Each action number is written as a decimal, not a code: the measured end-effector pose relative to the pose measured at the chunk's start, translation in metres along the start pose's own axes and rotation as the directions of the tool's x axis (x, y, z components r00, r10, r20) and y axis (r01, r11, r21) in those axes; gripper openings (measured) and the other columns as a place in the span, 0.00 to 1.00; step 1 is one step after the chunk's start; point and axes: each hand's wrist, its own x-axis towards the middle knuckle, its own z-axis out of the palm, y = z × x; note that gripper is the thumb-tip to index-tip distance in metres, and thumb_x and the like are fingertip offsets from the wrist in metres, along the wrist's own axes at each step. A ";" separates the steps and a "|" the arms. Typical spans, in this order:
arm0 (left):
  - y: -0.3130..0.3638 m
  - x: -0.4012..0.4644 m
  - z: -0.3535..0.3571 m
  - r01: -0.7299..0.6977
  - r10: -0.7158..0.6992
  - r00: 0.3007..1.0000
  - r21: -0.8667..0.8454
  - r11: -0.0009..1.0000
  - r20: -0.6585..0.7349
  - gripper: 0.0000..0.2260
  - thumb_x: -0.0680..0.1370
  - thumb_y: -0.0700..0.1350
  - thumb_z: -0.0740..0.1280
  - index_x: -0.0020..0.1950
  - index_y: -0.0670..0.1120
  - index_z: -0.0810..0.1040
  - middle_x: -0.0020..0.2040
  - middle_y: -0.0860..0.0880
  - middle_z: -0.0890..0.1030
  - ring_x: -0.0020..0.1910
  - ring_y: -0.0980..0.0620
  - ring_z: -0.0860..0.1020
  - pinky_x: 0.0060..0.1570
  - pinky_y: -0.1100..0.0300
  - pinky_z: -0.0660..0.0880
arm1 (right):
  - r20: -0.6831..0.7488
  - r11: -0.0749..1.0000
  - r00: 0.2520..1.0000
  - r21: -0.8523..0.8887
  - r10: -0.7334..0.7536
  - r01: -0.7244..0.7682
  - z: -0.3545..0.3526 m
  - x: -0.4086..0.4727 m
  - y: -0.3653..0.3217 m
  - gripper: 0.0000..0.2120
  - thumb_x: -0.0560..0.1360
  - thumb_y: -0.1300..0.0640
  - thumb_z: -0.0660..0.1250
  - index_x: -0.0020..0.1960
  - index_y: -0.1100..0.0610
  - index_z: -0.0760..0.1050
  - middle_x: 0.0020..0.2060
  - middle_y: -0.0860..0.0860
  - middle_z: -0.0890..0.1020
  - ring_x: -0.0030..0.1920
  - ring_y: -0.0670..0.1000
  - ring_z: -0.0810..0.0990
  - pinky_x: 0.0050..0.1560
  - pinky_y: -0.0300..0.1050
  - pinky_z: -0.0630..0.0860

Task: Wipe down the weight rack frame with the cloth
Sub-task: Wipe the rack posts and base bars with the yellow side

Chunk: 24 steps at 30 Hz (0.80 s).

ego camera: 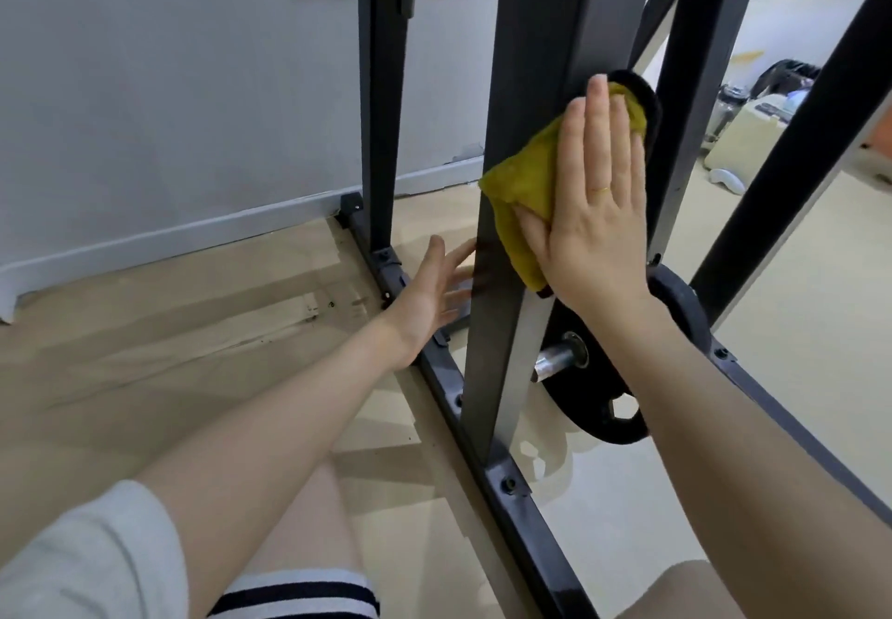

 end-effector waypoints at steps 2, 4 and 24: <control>-0.008 0.000 0.004 -0.014 0.013 1.000 -0.030 0.999 -0.012 0.28 0.79 0.63 0.37 0.74 0.58 0.60 0.70 0.53 0.70 0.70 0.52 0.67 0.69 0.52 0.60 | 0.039 0.950 0.981 0.244 0.191 -0.195 0.010 -0.018 -0.008 0.33 0.80 0.48 0.57 0.73 0.66 0.46 0.72 0.67 0.53 0.74 0.60 0.49 0.75 0.47 0.45; -0.019 0.000 0.007 -0.022 0.020 1.000 -0.077 0.997 -0.017 0.27 0.80 0.61 0.37 0.75 0.55 0.60 0.71 0.52 0.69 0.69 0.54 0.68 0.70 0.54 0.61 | 0.170 0.880 0.935 0.320 0.312 -0.352 0.026 -0.062 -0.020 0.35 0.79 0.48 0.57 0.74 0.63 0.40 0.72 0.67 0.47 0.74 0.63 0.48 0.75 0.47 0.49; -0.118 0.015 0.023 -0.163 0.160 0.986 -0.077 0.984 -0.043 0.18 0.82 0.56 0.40 0.70 0.64 0.56 0.65 0.66 0.69 0.59 0.72 0.70 0.59 0.74 0.67 | 0.370 0.629 0.708 0.326 0.602 -0.705 0.092 -0.267 -0.071 0.42 0.74 0.60 0.67 0.76 0.59 0.40 0.74 0.68 0.47 0.74 0.48 0.43 0.72 0.34 0.46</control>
